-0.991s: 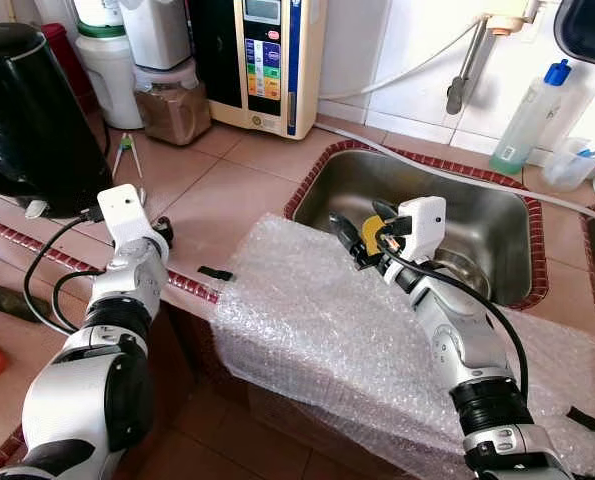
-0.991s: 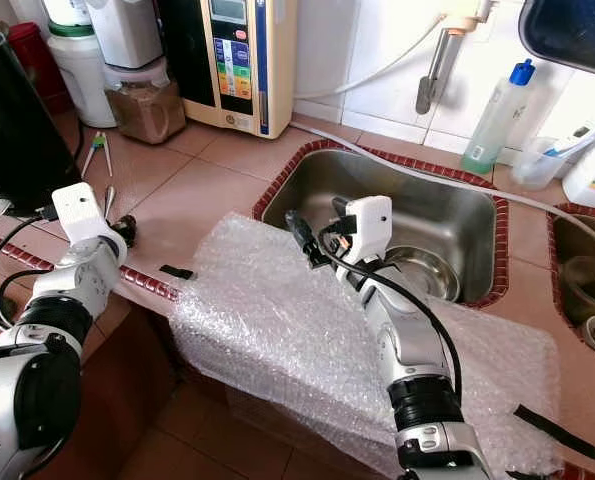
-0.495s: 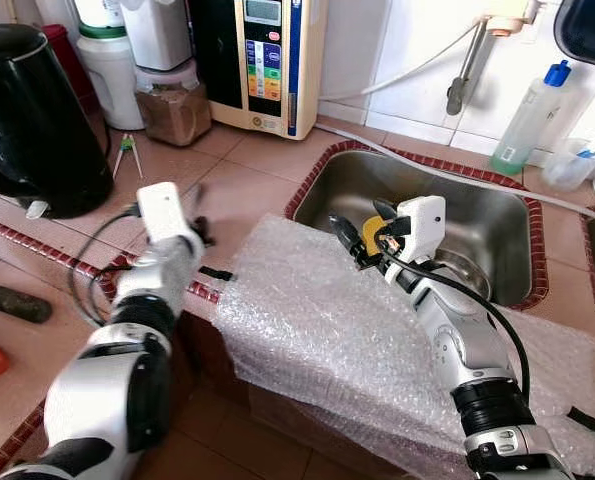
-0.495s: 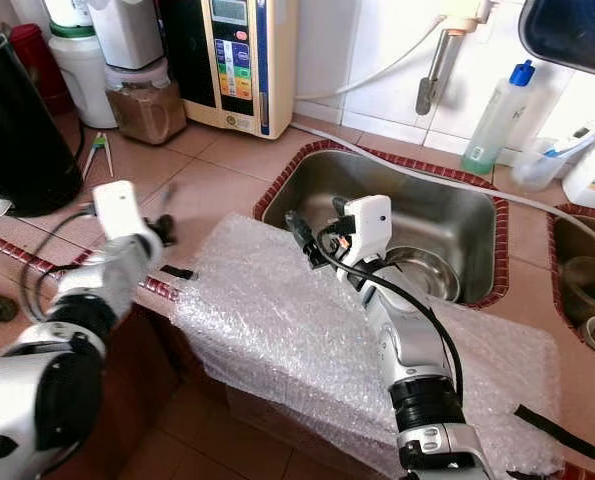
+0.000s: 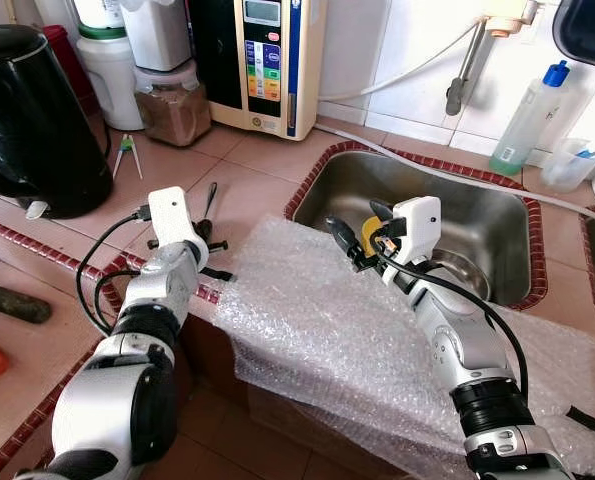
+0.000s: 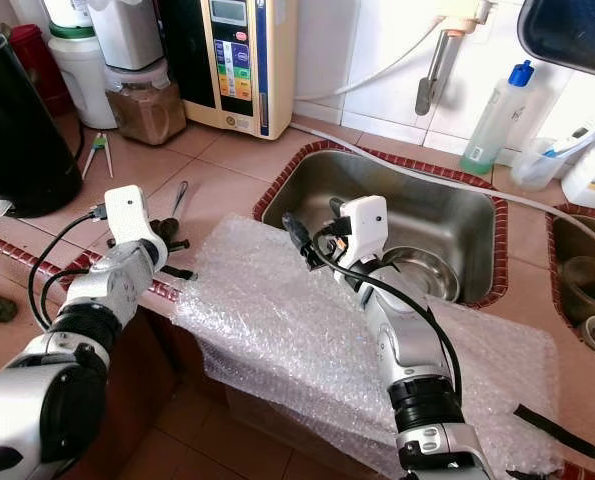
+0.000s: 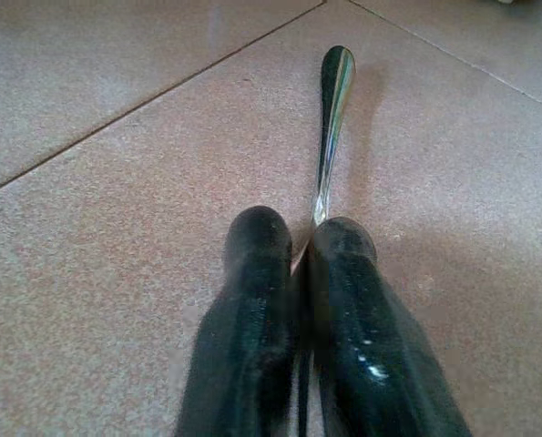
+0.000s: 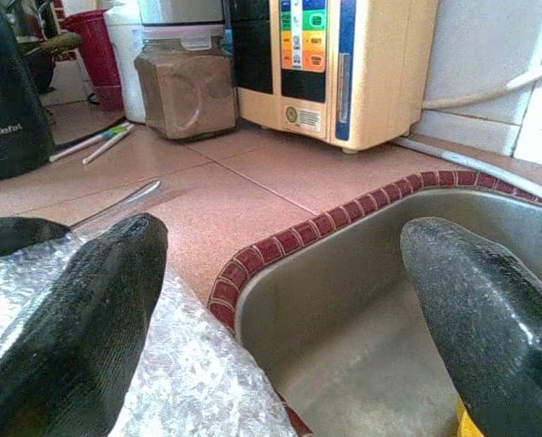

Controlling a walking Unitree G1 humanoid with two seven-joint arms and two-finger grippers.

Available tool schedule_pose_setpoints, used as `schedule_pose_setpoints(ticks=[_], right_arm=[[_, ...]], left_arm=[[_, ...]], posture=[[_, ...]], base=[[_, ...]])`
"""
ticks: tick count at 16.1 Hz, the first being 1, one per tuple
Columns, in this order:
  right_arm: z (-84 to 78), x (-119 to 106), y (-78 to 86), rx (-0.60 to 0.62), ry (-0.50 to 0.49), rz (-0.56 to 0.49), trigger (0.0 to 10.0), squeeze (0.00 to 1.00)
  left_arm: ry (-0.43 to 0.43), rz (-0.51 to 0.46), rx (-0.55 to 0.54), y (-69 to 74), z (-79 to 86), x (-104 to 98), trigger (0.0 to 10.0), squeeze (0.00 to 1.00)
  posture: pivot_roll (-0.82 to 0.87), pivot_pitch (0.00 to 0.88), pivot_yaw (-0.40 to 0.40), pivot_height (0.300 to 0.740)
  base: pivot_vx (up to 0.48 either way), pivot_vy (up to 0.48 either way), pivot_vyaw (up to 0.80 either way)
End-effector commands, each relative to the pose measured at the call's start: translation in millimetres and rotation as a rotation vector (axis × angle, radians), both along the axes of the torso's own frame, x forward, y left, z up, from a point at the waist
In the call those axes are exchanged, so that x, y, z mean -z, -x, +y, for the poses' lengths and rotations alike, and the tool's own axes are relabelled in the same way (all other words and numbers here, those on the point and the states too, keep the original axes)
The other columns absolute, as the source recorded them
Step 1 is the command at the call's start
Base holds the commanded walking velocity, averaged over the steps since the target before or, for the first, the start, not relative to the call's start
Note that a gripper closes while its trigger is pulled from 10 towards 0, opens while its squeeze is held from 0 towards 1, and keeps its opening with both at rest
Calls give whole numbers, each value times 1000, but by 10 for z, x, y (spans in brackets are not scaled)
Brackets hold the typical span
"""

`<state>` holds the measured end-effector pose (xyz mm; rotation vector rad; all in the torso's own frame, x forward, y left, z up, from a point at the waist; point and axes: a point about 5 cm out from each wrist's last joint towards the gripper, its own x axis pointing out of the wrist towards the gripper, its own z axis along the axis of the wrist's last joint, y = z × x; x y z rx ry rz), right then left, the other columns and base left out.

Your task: Kitchen organization

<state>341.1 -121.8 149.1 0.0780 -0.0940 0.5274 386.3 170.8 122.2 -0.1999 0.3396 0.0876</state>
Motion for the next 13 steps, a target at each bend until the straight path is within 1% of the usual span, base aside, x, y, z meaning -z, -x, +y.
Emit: schedule_pose_setpoints(ticks=[1,4,5,8,9,10,11,12,13], right_arm=[[-9,-30,-6,3,11,-13,10000,0],[-5,-32,-13,3,13,-13,10000,0],[-4,-30,-16,4,14,-13,10000,0],[1,-26,-19,7,13,-12,10000,0],[4,-27,-18,7,13,-13,10000,0],[5,-24,-19,10,12,-12,10000,0],[7,-20,-20,12,12,-11,10000,0],[9,-19,-22,13,12,-12,10000,0],[11,-21,-25,15,12,-12,10000,0]], left_arm=[[-2,97,11,103,3,229,0,0],[3,89,15,119,20,239,0,0],[-9,66,28,114,16,218,0,0],[-79,-50,44,69,-2,85,0,0],[-77,-79,44,61,-13,55,0,0],[-73,-140,43,50,-42,-10,0,0],[-113,-188,54,45,-54,-61,0,0],[-209,-265,78,46,-71,-144,0,0],[-231,-309,98,54,-119,-186,0,0]], posture=[[-61,0,7,740],[-57,0,6,740],[-57,0,5,740],[-57,0,6,740],[-58,0,8,740],[-56,0,7,740],[-56,0,7,740],[-56,0,7,740],[-53,0,5,740]], base=[[0,0,0],[0,0,0],[0,0,0],[0,0,0],[0,0,0],[0,0,0],[0,0,0],[0,0,0],[0,0,0]])
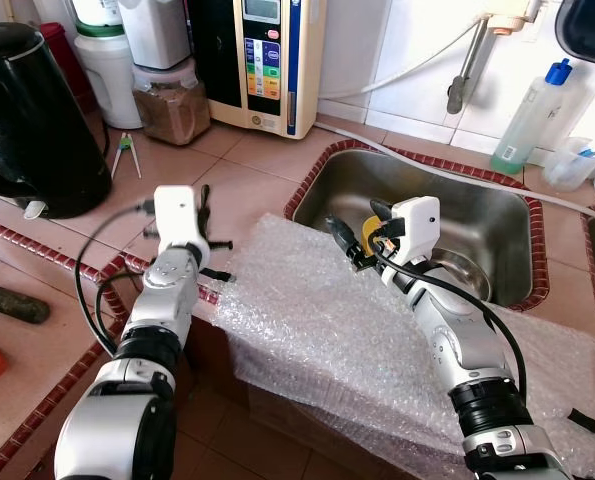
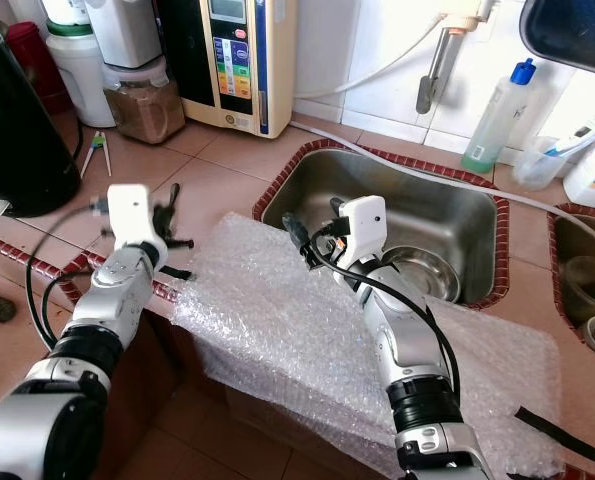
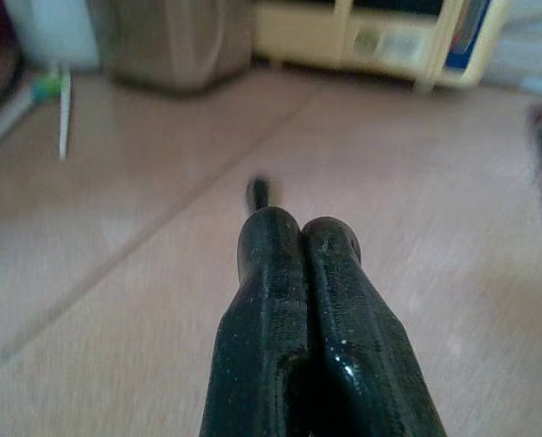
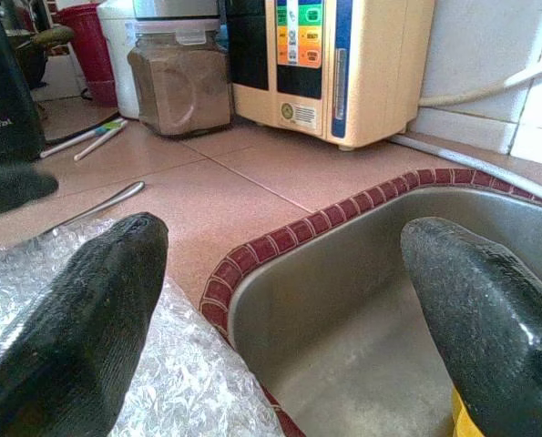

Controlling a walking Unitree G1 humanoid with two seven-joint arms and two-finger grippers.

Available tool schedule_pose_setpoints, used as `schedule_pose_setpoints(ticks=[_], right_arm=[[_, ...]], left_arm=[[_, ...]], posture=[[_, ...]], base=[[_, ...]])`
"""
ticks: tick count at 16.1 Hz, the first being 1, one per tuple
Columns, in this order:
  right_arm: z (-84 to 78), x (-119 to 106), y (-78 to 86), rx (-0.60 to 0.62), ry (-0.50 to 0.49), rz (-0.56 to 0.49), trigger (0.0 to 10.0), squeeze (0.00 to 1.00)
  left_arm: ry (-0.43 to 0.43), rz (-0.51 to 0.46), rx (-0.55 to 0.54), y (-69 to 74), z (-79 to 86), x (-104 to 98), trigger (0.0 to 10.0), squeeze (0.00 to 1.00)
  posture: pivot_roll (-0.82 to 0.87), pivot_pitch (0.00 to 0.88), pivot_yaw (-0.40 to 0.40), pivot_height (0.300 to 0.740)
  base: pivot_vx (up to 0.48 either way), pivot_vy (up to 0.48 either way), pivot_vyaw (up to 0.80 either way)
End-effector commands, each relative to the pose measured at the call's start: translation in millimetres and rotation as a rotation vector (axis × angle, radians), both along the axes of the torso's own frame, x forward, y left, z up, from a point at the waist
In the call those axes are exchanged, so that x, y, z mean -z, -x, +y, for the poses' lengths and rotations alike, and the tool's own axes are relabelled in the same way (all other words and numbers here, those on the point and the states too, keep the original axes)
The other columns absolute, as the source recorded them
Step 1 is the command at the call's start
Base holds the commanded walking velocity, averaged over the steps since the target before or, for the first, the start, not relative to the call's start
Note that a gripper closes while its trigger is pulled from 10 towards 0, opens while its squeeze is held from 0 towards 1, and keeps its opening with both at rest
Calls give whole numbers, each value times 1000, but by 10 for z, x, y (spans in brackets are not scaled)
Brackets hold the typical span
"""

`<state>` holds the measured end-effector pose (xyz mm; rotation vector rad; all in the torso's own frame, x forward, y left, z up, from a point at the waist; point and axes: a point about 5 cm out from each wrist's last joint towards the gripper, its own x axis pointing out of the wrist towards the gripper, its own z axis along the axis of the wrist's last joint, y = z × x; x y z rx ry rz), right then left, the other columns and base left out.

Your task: Kitchen organization

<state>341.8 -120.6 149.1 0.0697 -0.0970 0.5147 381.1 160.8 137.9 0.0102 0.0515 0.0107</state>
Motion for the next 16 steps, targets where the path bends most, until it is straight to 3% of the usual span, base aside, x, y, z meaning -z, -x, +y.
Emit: schedule_pose_setpoints(ticks=[1,3,4,5,6,10,16], right_arm=[[1,-21,-20,2,5,-8,10000,0],[3,-29,-33,3,9,-10,10000,0],[-4,-27,-34,6,12,-10,10000,0],[-6,-20,-34,7,13,-9,10000,0],[-6,-10,-31,10,15,-7,10000,0],[30,3,-14,4,14,-5,10000,0],[12,45,26,11,19,1,10000,0]], left_arm=[[-10,-20,12,3,-26,-24,0,0],[-20,2,-14,12,-6,23,0,0],[-4,16,-35,-4,34,20,6392,0],[33,22,-54,-21,73,3,9020,227],[61,24,-72,-42,113,-28,10000,1000],[75,69,-85,-131,95,-112,10000,1000],[109,181,-59,-161,14,-31,10000,1000]], posture=[[-51,0,5,740],[-53,0,5,740],[-52,0,6,740],[-52,0,5,740],[-52,0,5,740],[-55,0,9,740],[-76,0,20,740]], base=[[0,0,0],[0,0,0],[0,0,0],[0,0,0],[0,0,0],[0,0,0],[0,0,0]])
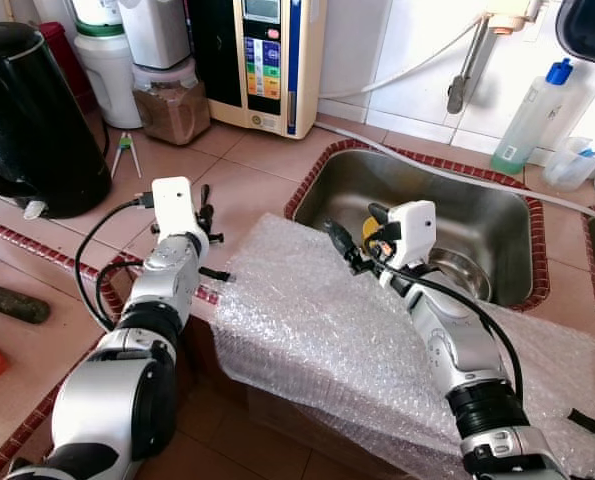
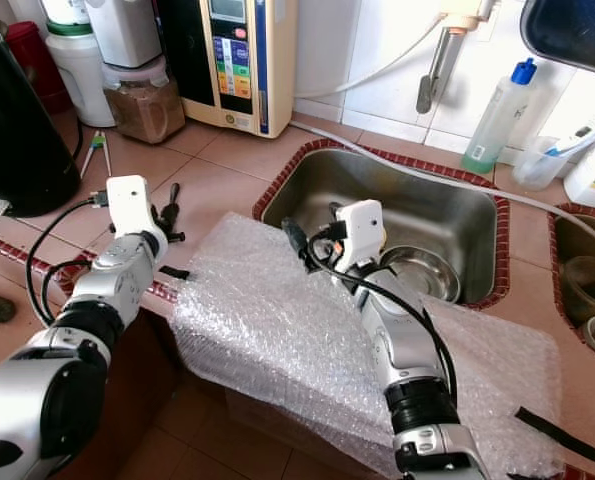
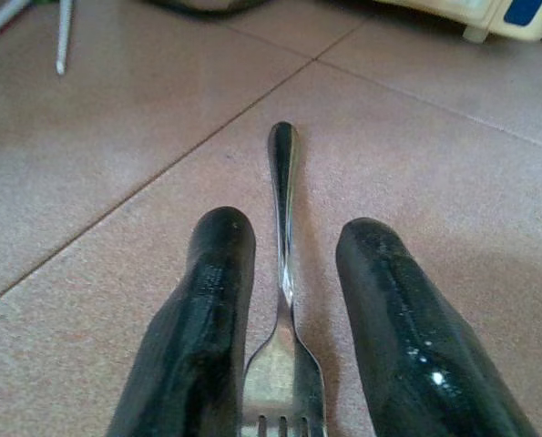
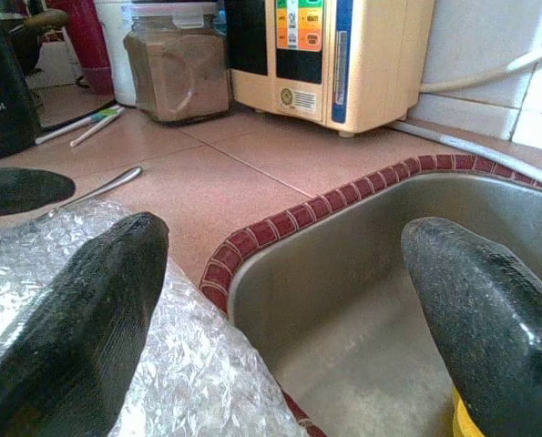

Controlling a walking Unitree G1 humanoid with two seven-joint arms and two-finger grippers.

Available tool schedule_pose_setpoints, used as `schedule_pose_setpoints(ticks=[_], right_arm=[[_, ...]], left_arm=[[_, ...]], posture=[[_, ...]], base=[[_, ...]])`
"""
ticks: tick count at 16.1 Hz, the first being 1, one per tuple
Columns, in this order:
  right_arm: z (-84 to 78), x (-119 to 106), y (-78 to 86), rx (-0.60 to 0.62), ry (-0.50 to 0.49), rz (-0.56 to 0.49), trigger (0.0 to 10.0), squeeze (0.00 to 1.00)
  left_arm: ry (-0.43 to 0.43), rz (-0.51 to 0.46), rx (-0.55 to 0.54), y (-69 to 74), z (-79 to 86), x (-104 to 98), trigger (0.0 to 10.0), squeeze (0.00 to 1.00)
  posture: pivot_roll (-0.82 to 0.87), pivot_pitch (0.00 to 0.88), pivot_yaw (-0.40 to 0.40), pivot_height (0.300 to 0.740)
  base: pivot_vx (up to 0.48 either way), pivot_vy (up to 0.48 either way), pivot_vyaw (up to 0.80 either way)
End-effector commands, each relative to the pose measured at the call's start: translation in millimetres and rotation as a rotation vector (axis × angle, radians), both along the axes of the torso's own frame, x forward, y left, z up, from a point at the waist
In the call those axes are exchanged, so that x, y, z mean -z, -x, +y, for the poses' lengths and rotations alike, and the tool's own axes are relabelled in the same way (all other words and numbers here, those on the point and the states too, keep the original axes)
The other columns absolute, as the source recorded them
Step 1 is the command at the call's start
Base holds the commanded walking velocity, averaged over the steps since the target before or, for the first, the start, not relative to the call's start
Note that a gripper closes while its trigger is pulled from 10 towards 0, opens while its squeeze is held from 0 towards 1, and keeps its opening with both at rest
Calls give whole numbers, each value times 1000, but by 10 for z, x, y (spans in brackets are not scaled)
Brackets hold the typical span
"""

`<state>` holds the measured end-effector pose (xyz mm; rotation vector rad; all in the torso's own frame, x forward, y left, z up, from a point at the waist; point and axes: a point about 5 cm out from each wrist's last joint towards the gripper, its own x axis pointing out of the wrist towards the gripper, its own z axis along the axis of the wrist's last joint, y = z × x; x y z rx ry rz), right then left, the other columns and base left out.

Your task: Kitchen organization

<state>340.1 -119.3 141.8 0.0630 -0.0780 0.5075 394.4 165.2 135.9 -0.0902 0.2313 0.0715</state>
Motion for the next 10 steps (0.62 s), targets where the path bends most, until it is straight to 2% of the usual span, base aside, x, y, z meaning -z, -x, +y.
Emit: schedule_pose_setpoints(ticks=[1,6,9,10], right_arm=[[-2,-27,10,4,8,-15,10000,0],[5,-16,31,7,7,-13,10000,0],[5,-7,39,9,5,-11,10000,0],[8,-4,42,10,4,-10,10000,0]], left_arm=[[17,4,2,-30,-35,-50,10000,1000],[58,30,-33,-40,-17,-44,10000,1000],[39,84,-55,-29,16,-1,10000,1000],[42,111,-50,-16,22,36,10000,0]], posture=[[-76,0,20,740],[-80,0,26,740],[-82,1,31,740],[-84,2,33,740]], base=[[0,0,0],[0,0,0],[0,0,0],[0,0,0]])
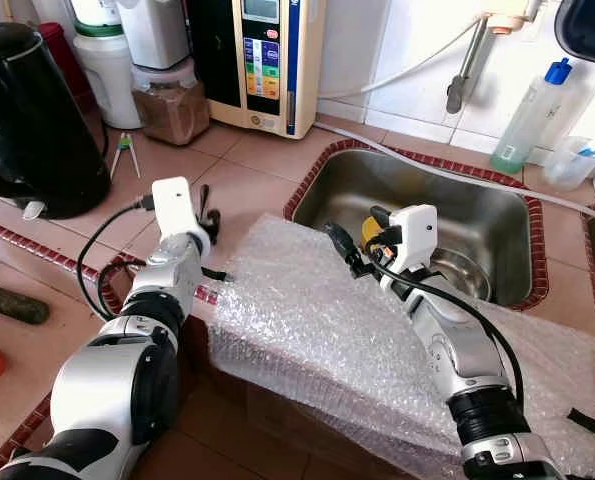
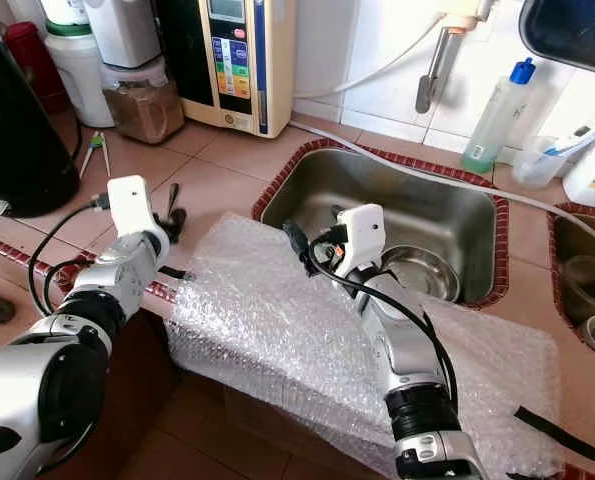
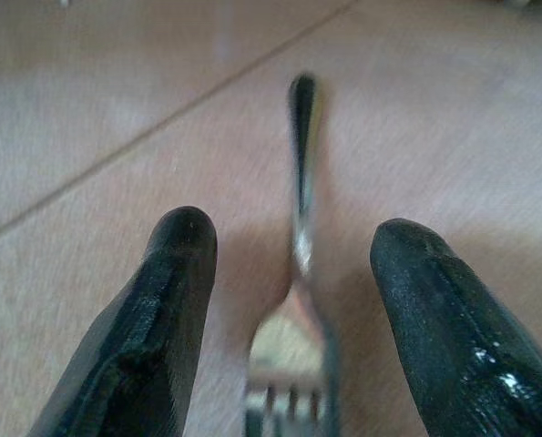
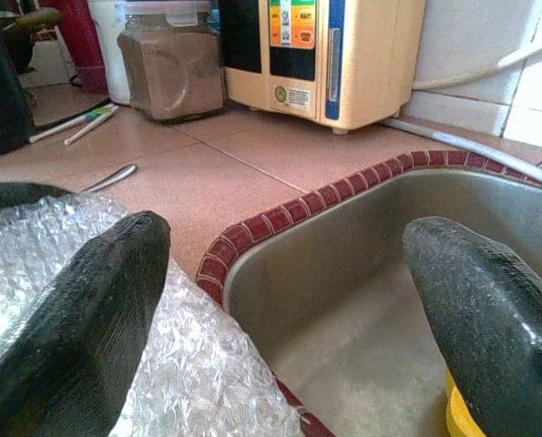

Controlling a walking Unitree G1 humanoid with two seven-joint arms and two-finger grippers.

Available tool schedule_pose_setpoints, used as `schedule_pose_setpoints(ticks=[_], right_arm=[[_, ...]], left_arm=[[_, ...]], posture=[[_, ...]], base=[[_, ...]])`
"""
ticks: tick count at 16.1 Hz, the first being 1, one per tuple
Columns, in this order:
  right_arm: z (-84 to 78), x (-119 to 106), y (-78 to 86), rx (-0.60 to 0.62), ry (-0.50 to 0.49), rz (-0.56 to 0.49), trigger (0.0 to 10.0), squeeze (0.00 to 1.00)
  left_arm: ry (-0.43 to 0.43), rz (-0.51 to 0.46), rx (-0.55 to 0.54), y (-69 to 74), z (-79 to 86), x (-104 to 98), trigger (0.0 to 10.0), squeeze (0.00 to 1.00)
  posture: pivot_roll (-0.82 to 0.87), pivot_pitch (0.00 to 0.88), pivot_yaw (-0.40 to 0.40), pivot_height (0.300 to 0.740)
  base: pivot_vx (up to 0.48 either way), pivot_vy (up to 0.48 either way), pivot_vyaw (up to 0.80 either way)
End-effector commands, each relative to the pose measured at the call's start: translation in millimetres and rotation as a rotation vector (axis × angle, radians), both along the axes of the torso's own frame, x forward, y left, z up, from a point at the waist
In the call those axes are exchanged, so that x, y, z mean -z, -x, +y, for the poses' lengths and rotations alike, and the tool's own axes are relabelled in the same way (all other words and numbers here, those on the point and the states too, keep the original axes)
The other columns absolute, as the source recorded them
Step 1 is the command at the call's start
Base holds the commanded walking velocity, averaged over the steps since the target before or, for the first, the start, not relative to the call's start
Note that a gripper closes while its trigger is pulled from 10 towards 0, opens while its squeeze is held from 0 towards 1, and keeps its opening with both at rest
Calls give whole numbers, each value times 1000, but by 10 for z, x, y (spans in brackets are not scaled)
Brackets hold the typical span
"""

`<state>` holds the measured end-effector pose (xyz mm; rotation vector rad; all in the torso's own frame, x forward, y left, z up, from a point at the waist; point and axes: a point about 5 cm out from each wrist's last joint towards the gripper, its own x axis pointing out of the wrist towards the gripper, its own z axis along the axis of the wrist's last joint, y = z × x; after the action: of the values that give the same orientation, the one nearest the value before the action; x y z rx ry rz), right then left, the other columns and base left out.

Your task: Kitchen organization

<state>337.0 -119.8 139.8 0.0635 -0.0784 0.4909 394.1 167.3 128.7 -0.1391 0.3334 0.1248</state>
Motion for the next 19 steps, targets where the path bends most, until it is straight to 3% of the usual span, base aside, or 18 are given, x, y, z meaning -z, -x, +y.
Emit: schedule_pose_setpoints(ticks=[1,3,4,5,6,16,19], right_arm=[[14,-23,12,-6,4,-9,10000,0],[18,-13,26,-3,3,-6,10000,0],[16,-12,27,-2,3,-6,10000,0],[15,-11,27,-1,3,-6,10000,0],[9,-12,28,1,3,-6,10000,0],[3,-21,16,2,-1,-6,10000,0],[54,-58,63,-91,-32,-11,10000,0]], left_arm=[[0,18,15,-14,-5,-21,10000,0],[18,78,46,25,-21,77,10000,0],[12,87,44,36,-8,99,6824,0],[-1,98,48,52,10,131,2196,0],[-5,104,53,65,17,154,0,0],[-113,155,133,158,162,303,0,0],[-118,153,142,167,176,315,0,0]], posture=[[-84,2,33,740],[-86,2,36,740],[-88,2,36,740],[-90,3,36,740],[-90,3,36,740],[-80,2,37,740],[-79,3,34,740]], base=[[0,0,0],[0,0,0],[0,0,0],[0,0,0],[0,0,0],[0,0,0],[0,0,0]])
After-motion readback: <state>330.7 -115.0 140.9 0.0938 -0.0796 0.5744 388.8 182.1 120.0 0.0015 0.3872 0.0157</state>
